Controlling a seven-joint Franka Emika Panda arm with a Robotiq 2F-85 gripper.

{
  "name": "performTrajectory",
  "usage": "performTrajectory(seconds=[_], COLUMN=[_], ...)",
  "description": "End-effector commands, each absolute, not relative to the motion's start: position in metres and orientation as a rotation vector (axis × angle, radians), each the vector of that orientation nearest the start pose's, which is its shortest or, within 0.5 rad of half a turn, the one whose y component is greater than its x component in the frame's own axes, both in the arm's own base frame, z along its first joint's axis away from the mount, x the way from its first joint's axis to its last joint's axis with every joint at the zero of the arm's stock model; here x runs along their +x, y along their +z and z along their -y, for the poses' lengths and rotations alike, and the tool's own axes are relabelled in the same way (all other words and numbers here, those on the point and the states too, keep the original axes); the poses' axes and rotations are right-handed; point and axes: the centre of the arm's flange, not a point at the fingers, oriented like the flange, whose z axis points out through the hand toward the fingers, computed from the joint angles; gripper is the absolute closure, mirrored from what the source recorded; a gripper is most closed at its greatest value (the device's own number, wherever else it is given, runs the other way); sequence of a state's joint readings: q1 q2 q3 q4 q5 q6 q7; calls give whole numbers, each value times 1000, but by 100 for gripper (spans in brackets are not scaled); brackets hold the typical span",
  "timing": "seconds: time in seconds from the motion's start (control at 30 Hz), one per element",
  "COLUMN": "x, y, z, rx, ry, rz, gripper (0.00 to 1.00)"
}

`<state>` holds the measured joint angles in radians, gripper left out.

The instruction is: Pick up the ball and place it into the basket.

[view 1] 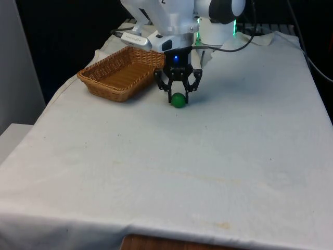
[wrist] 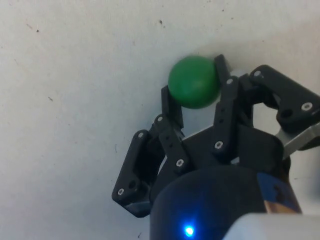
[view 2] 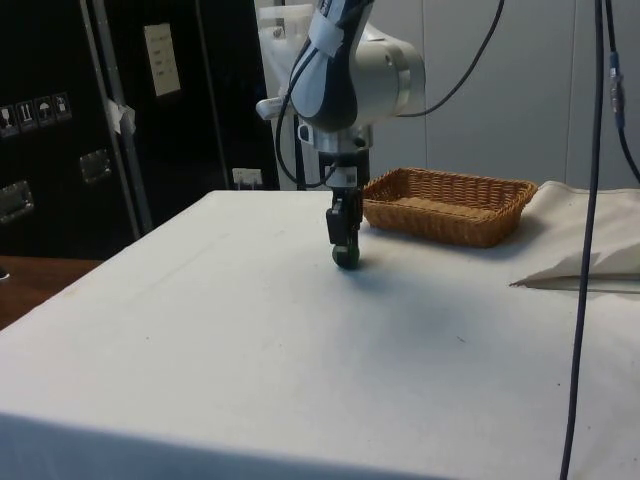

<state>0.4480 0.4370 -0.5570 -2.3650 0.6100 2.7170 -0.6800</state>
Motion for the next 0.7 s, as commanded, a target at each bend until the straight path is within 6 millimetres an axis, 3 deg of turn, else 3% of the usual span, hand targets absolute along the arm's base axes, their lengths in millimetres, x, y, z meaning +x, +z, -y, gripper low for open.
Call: performTrajectory(seconds=[0.0, 0.17, 0.67], x=[494, 494, 491], y=[172, 176, 223], z=[90, 95, 117], rx=[-3128, -3130, -3109], ry=[-79, -82, -133], rz=[88, 100, 123], gripper=[98, 98, 98])
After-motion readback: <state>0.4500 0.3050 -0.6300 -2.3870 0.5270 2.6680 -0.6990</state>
